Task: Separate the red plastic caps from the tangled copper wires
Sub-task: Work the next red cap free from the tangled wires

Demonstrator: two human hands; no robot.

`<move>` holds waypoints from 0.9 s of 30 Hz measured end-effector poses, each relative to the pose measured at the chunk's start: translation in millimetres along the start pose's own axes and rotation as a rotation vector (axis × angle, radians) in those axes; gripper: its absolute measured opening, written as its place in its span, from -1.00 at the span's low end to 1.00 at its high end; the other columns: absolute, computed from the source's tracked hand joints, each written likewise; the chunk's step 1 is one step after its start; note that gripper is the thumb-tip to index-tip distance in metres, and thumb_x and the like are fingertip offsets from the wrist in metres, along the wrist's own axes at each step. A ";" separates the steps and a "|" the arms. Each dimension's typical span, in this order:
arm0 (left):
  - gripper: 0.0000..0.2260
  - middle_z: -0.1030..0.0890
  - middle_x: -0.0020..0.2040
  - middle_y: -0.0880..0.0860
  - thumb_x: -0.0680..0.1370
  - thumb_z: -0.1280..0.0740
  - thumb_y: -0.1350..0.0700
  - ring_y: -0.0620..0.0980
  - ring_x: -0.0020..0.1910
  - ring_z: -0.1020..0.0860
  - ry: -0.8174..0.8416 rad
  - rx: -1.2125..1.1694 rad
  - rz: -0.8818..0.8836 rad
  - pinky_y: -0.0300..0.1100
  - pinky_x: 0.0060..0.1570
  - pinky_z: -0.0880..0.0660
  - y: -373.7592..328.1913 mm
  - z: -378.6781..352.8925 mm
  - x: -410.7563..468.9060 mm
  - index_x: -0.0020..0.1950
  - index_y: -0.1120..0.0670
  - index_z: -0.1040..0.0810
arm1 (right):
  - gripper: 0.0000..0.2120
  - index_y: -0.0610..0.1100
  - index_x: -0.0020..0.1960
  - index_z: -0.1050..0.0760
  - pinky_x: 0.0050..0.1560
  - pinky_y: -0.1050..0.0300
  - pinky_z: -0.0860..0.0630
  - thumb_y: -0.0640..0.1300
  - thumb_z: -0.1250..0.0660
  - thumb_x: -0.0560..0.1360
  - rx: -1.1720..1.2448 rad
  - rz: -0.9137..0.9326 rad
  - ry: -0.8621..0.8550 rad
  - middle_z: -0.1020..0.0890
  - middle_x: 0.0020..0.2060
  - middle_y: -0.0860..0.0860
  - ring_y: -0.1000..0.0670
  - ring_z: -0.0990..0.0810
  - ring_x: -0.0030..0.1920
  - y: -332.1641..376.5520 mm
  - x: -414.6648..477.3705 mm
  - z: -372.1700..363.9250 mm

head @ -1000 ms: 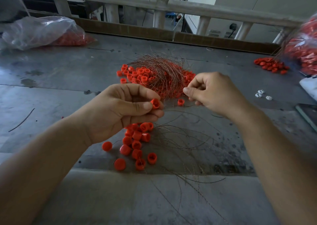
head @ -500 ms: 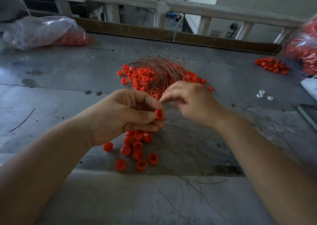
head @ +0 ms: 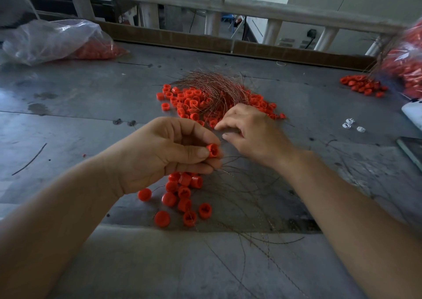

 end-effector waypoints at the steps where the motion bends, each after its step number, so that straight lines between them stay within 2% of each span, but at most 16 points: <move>1: -0.82 -0.67 -0.21 0.16 0.29 -0.32 0.33 0.02 -0.23 -0.67 -0.001 0.000 0.001 -0.27 -0.29 -0.58 0.3 0.3 -0.2 -0.23 0.15 -0.67 | -0.80 -0.10 0.09 -0.59 -0.01 0.29 -0.34 -0.19 -0.32 0.49 0.023 0.024 -0.020 -0.51 -0.04 0.06 0.16 -0.39 0.02 4.6 0.9 0.2; 3: -0.82 -0.67 -0.20 0.17 0.28 -0.32 0.32 0.03 -0.23 -0.67 0.000 0.000 0.000 -0.28 -0.29 -0.58 0.4 0.7 -0.3 -0.22 0.15 -0.67 | -0.77 -0.08 0.14 -0.57 -0.08 0.26 -0.34 -0.19 -0.30 0.50 0.016 0.066 -0.007 -0.42 -0.11 0.09 0.12 -0.39 -0.02 12.8 2.7 -4.5; 6: -0.85 -0.67 -0.20 0.17 0.31 -0.37 0.31 0.02 -0.21 -0.67 0.010 0.007 -0.004 -0.28 -0.28 -0.58 0.1 1.3 -0.8 -0.20 0.14 -0.67 | -0.72 -0.04 0.25 -0.49 -0.16 0.30 -0.22 -0.13 -0.24 0.55 -0.082 0.076 0.068 -0.34 -0.11 0.11 0.13 -0.33 -0.03 16.1 3.8 -17.5; 8: -0.86 -0.67 -0.19 0.17 0.31 -0.39 0.30 0.02 -0.21 -0.67 0.017 0.008 -0.006 -0.28 -0.27 -0.58 0.0 1.1 -0.7 -0.19 0.14 -0.67 | -0.78 -0.06 0.16 -0.54 -0.18 0.32 -0.19 -0.12 -0.26 0.54 -0.062 0.057 0.064 -0.35 -0.12 0.11 0.14 -0.35 -0.04 13.5 3.4 -17.0; 11: -0.86 -0.67 -0.19 0.16 0.32 -0.38 0.31 0.02 -0.21 -0.67 0.017 0.012 -0.006 -0.28 -0.27 -0.58 0.2 0.7 -1.0 -0.20 0.14 -0.67 | -0.91 -0.11 -0.02 -0.56 -0.17 0.23 -0.29 -0.14 -0.32 0.50 -0.001 0.043 0.030 -0.41 -0.14 0.10 0.12 -0.40 -0.08 13.0 3.0 -12.4; 15: -0.82 -0.67 -0.21 0.16 0.30 -0.33 0.32 0.02 -0.22 -0.67 0.002 0.011 -0.006 -0.28 -0.28 -0.57 0.0 0.3 -1.0 -0.21 0.13 -0.67 | -0.97 -0.15 -0.12 -0.51 -0.15 0.16 -0.41 -0.21 -0.35 0.46 0.070 0.061 0.022 -0.45 -0.21 0.12 0.10 -0.44 -0.16 15.5 1.4 -11.1; 17: -0.82 -0.67 -0.21 0.16 0.29 -0.33 0.32 0.02 -0.22 -0.67 -0.011 0.005 -0.009 -0.28 -0.28 -0.57 -0.3 0.8 -0.9 -0.22 0.13 -0.67 | -0.96 -0.14 -0.14 -0.51 -0.13 0.29 -0.43 -0.24 -0.37 0.44 0.188 0.017 -0.011 -0.50 -0.25 0.12 0.14 -0.48 -0.21 11.6 0.9 -5.0; 19: -0.84 -0.67 -0.22 0.15 0.30 -0.36 0.34 0.02 -0.23 -0.67 -0.017 -0.009 -0.014 -0.28 -0.29 -0.57 -1.1 0.9 -0.7 -0.22 0.14 -0.67 | -0.88 -0.06 -0.15 -0.49 -0.20 0.45 -0.40 -0.26 -0.38 0.44 0.354 -0.065 -0.083 -0.51 -0.28 0.17 0.25 -0.48 -0.26 2.6 -0.4 6.7; 23: -0.84 -0.67 -0.22 0.13 0.34 -0.37 0.36 0.01 -0.23 -0.67 -0.017 0.003 -0.016 -0.26 -0.27 -0.59 -1.9 1.0 -0.9 -0.22 0.14 -0.67 | -0.81 -0.03 -0.11 -0.51 -0.20 0.35 -0.49 -0.32 -0.33 0.46 0.655 -0.173 -0.117 -0.55 -0.25 0.11 0.21 -0.53 -0.23 -9.3 -5.9 23.1; 27: -0.81 -0.68 -0.22 0.12 0.28 -0.31 0.31 0.00 -0.23 -0.67 -0.035 -0.001 -0.034 -0.26 -0.27 -0.59 -3.5 1.8 -1.1 -0.23 0.12 -0.68 | -0.81 -0.07 -0.14 -0.51 -0.36 0.28 -0.51 -0.34 -0.26 0.50 0.899 -0.208 -0.101 -0.61 -0.30 0.03 0.14 -0.61 -0.29 -7.8 -9.3 31.0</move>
Point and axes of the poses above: each hand's wrist, its own x-axis towards the middle knuckle, its own z-axis out of the back of the hand, y = z × x, the point moved 6 cm from there along x, towards the middle knuckle
